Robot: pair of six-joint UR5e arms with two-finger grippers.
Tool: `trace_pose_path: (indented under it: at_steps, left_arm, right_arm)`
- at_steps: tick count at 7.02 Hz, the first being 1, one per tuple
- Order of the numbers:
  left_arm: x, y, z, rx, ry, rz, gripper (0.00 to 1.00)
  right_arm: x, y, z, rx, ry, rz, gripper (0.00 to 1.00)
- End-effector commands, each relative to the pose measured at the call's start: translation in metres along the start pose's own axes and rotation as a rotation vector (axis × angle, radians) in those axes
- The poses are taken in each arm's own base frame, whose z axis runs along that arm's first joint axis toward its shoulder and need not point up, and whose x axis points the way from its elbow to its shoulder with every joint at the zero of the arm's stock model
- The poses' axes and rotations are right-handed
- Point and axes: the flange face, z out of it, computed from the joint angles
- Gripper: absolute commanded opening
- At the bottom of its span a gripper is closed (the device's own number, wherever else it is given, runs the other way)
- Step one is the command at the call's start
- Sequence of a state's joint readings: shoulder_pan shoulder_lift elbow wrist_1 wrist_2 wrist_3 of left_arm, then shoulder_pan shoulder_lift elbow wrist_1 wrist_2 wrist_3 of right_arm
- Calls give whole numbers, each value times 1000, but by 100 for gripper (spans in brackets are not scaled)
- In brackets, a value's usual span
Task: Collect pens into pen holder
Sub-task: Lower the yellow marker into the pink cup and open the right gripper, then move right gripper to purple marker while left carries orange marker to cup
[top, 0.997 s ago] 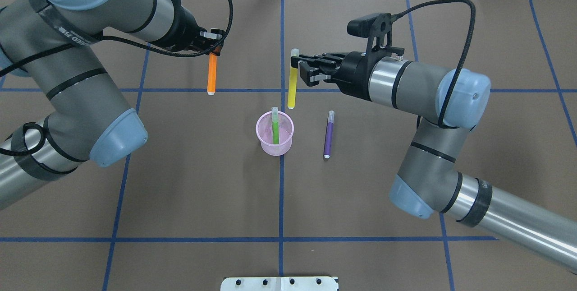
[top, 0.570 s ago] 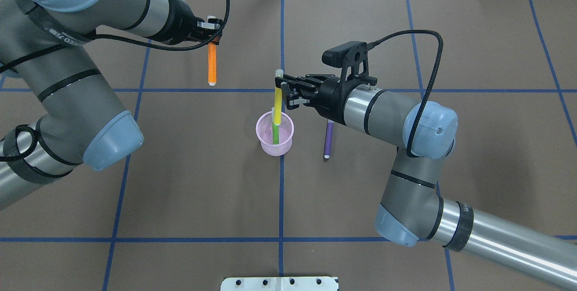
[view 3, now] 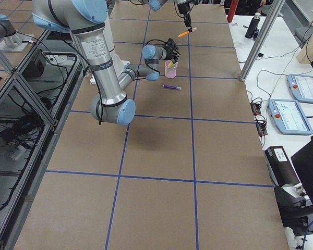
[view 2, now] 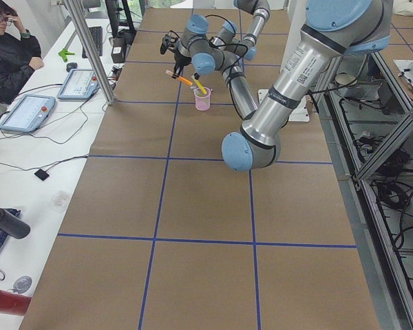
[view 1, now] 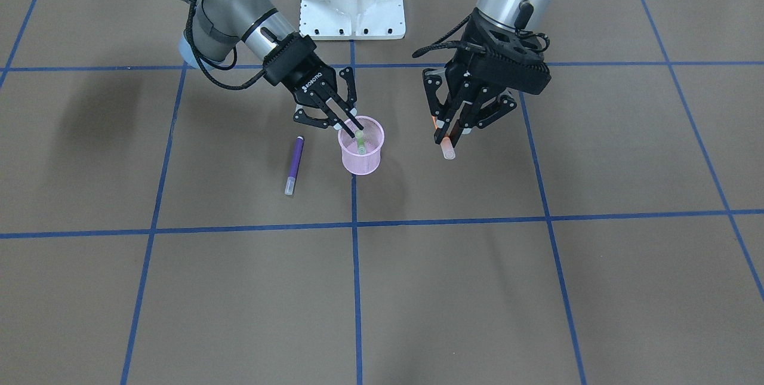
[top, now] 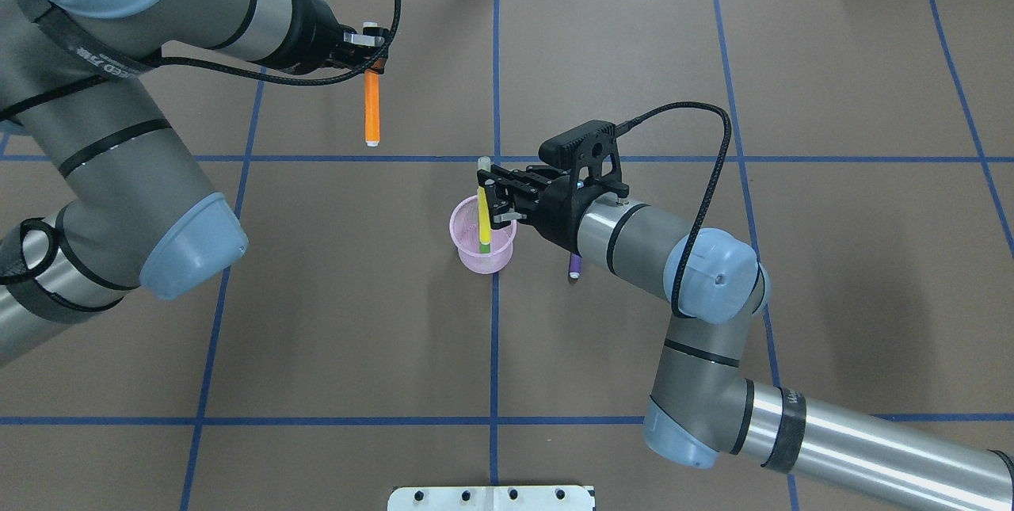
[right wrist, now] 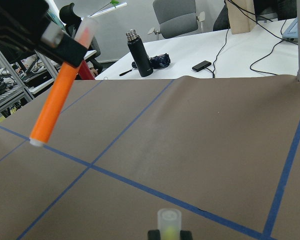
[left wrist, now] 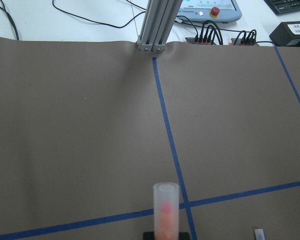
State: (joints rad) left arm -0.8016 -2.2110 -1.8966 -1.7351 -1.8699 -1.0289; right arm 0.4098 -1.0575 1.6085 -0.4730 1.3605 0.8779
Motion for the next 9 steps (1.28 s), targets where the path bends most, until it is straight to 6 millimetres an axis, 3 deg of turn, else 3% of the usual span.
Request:
trace_pose_path:
  at_steps: [1,3,5,6,7,9]
  left_arm:
    - [-1,0,0,0,-1,0,0]
    - [0,-2,-3,23,-7,1,0]
    - [1,-11,-7,220,-76,16,0]
    - [3,-14,-11,268,-64,21,0]
    - [15,-6,-10,342,-67,31,0]
    - [14,25,3,410,-7,-67,0]
  right_arm:
    - [-3,1,5,-8,22,3,98]
    - [-4,-12,0,4,26,3,99]
    - [-2,-24,-6,-50,102,-5,99]
    - [10,-25,-3,-90,159,41,98]
    - [28,-38,-3,-175,215,88,98]
    - [60,-83,-39,-439,393,226,98]
